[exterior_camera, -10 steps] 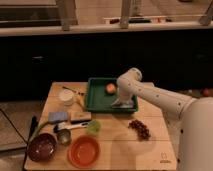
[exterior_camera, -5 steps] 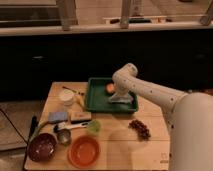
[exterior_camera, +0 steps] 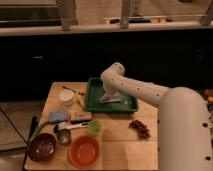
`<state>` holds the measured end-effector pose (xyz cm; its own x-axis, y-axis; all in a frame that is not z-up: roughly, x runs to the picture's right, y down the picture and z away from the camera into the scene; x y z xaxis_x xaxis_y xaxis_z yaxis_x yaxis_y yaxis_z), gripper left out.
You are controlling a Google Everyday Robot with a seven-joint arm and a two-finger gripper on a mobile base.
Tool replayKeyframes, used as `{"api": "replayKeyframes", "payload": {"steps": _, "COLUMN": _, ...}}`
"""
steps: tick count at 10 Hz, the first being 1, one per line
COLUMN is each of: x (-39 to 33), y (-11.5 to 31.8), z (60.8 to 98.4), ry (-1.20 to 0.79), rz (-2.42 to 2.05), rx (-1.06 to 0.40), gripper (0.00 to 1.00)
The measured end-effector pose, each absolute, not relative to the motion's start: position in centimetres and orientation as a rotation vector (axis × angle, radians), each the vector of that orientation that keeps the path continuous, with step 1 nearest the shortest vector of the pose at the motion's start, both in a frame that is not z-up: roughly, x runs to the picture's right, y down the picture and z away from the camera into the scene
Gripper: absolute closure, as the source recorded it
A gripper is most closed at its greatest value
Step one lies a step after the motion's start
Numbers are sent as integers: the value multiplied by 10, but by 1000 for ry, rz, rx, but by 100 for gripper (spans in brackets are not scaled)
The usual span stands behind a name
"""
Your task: Wipe tray with towel
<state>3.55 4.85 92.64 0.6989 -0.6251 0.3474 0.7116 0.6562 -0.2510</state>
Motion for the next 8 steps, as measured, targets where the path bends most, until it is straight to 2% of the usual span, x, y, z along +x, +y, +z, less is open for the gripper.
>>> {"api": "replayKeyframes", "payload": {"steps": 5, "x": 88, "y": 90, "z": 894, "ry": -251, "rz": -779, "rx": -434, "gripper": 97}}
{"api": "replayKeyframes", "payload": {"steps": 8, "x": 104, "y": 86, "z": 896, "ry": -193, "rz": -756, "rx": -458, "gripper": 97}}
